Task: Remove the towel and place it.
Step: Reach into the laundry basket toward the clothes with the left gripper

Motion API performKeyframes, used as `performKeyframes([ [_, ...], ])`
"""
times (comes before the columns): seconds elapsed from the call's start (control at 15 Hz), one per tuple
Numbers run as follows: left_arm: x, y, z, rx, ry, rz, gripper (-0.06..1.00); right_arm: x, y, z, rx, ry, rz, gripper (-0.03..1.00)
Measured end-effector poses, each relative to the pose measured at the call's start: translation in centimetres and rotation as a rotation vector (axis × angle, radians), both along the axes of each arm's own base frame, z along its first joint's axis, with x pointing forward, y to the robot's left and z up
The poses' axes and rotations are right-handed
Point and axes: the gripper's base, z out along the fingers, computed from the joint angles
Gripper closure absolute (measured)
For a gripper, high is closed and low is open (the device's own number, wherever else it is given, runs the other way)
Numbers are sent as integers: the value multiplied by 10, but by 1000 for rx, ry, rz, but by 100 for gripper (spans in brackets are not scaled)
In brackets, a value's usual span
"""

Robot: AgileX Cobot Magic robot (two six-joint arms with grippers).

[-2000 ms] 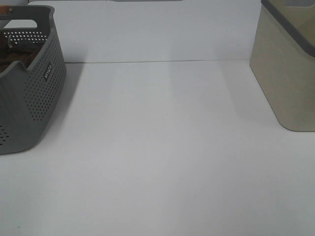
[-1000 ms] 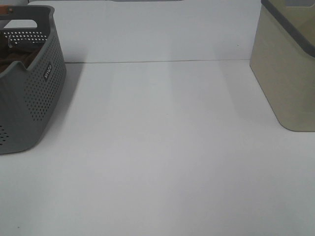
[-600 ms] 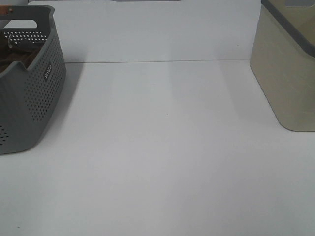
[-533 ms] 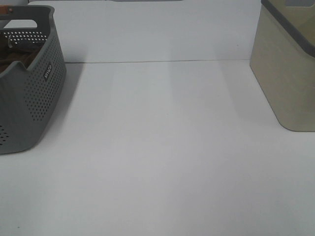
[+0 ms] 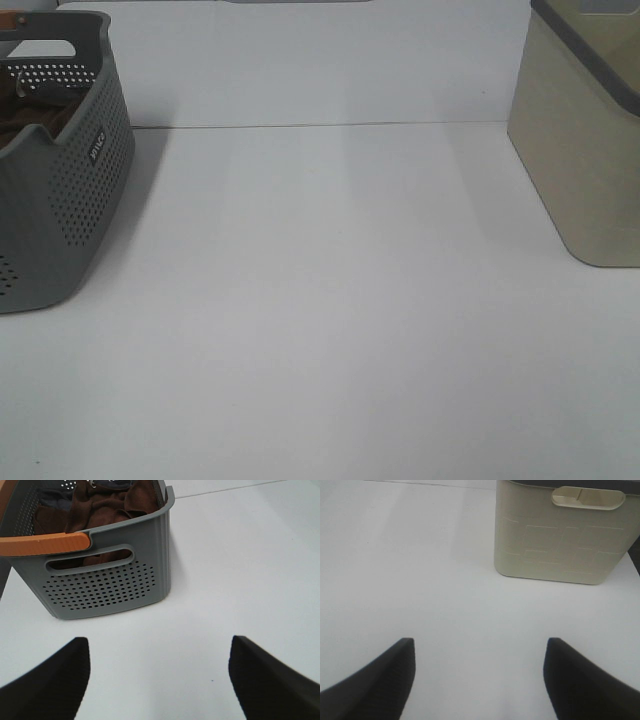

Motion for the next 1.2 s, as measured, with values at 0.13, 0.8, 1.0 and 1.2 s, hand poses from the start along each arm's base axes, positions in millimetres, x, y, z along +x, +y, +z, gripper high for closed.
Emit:
performKeyframes([
  [0.13, 0, 0, 0, 0, 0, 0, 21, 0, 0, 0, 0, 0, 0, 28],
  [0.8, 0, 0, 0, 0, 0, 0, 21, 0, 0, 0, 0, 0, 0, 28],
  [1.0, 0, 0, 0, 0, 0, 0, 21, 0, 0, 0, 0, 0, 0, 28],
  [1.2, 0, 0, 0, 0, 0, 0, 21, 0, 0, 0, 0, 0, 0, 28],
])
